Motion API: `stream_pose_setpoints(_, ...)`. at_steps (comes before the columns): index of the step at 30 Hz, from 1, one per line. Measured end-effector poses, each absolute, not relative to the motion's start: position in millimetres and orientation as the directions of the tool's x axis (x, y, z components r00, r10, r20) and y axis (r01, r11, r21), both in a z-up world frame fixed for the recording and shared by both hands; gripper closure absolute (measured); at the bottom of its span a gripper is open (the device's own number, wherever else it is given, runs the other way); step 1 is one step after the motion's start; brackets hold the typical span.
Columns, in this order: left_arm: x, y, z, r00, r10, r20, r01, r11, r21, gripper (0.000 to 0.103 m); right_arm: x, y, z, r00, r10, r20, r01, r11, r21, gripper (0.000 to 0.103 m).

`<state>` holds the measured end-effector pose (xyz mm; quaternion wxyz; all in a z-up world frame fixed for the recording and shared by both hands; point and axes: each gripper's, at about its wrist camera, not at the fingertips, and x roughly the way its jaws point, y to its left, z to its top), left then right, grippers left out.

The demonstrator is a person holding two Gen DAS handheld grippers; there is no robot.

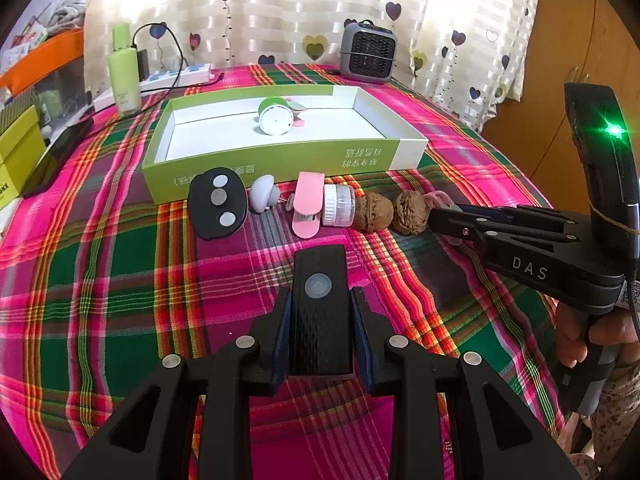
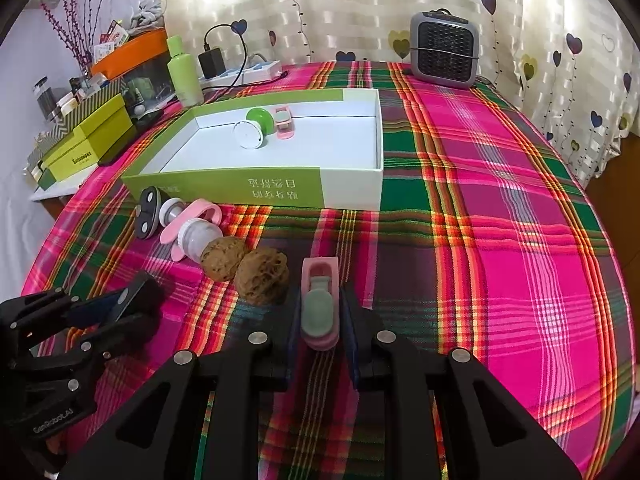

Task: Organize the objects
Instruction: 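Carry the black device and pink clip into the white box with both grippers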

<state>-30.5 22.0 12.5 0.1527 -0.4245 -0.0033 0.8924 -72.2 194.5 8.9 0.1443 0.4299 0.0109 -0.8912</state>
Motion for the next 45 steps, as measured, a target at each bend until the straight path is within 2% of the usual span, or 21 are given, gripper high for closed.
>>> stream_pose_setpoints(27,-38.0,19.6,28.8,-0.622,0.236,-0.747,-0.233,-0.966,-0.111,0.077,-63.4,191.6,32.3,-0.616,-0.305,-0.726,0.287,-0.946,0.154,0.085)
stream_pose_setpoints(45,-70.6,10.7,47.4,-0.648,0.234,-0.725,-0.213,-0.969,-0.122,0.077,-85.7,175.6,53.9,-0.624,-0.344,-0.702,0.325,-0.931,0.168,0.085)
